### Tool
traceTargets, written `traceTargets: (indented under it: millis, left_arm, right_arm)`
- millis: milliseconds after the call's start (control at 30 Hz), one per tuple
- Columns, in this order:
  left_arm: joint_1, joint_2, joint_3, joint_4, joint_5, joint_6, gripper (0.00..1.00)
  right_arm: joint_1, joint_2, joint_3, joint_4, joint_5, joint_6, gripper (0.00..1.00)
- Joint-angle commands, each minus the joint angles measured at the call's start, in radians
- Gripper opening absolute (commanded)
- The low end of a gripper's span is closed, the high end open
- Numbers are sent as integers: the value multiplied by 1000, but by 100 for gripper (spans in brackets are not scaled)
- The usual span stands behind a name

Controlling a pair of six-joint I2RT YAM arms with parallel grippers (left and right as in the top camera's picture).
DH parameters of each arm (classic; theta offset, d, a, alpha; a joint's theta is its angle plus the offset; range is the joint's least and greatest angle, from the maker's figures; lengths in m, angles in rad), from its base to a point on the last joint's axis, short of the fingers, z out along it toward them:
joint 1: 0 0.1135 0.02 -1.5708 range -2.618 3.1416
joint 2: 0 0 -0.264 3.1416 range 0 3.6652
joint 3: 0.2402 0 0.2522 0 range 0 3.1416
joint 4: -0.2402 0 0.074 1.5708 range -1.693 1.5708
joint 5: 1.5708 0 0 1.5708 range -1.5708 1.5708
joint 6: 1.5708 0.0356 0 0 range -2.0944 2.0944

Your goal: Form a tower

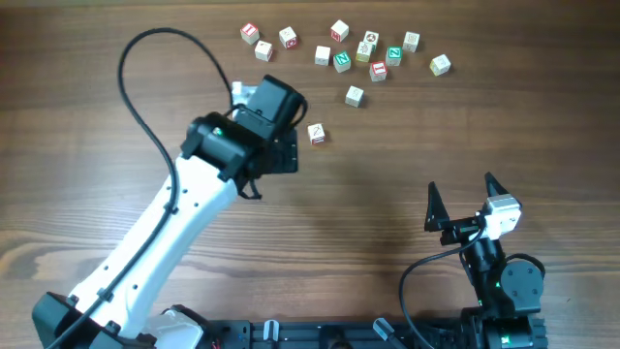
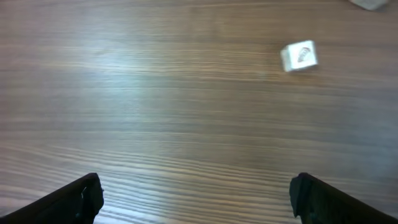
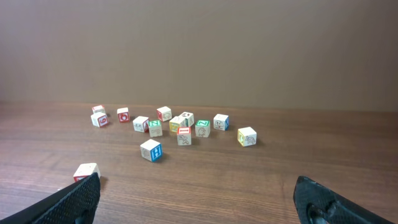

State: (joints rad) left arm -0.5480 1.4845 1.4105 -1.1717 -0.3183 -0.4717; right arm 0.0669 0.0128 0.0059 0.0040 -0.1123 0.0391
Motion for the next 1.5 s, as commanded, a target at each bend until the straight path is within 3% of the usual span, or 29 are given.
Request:
traceTargets:
  millis: [0, 67, 133, 233, 333, 567, 900, 1000, 1100, 1467]
  left_arm:
    - [82, -24, -3, -46, -27, -15, 100]
    - [126, -34, -3, -63, -27, -14, 100]
    - [168, -57, -3, -84, -27, -14, 100]
    - [212, -114, -3, -94, -27, -14, 100]
    - [240, -177, -3, -95, -28, -6, 100]
    - [245, -206, -5, -106, -27, -3, 100]
    - [275, -208, -89, -104, -34, -5, 100]
    - [303, -208, -119, -105, -25, -15, 100]
    - [305, -222, -119, -127, -11, -14, 100]
    - [305, -466, -119, -240, -12, -14, 100]
  right_arm:
    - [2, -7, 0, 5, -28, 39, 100]
    - [2, -4, 0, 5, -33, 296, 100]
    - [2, 4, 0, 13, -139, 684, 100]
    - [2, 26, 0, 21, -229, 1019, 100]
    - [2, 32, 0, 29, -338, 1213, 100]
    - [2, 115, 35, -39, -384, 1061, 99]
    - [2, 762, 541, -384, -351, 743, 100]
    - [2, 886, 684, -489, -351, 705, 99]
    - [2, 927, 803, -598, -351, 667, 100]
    - [2, 995, 806, -595, -357, 697, 100]
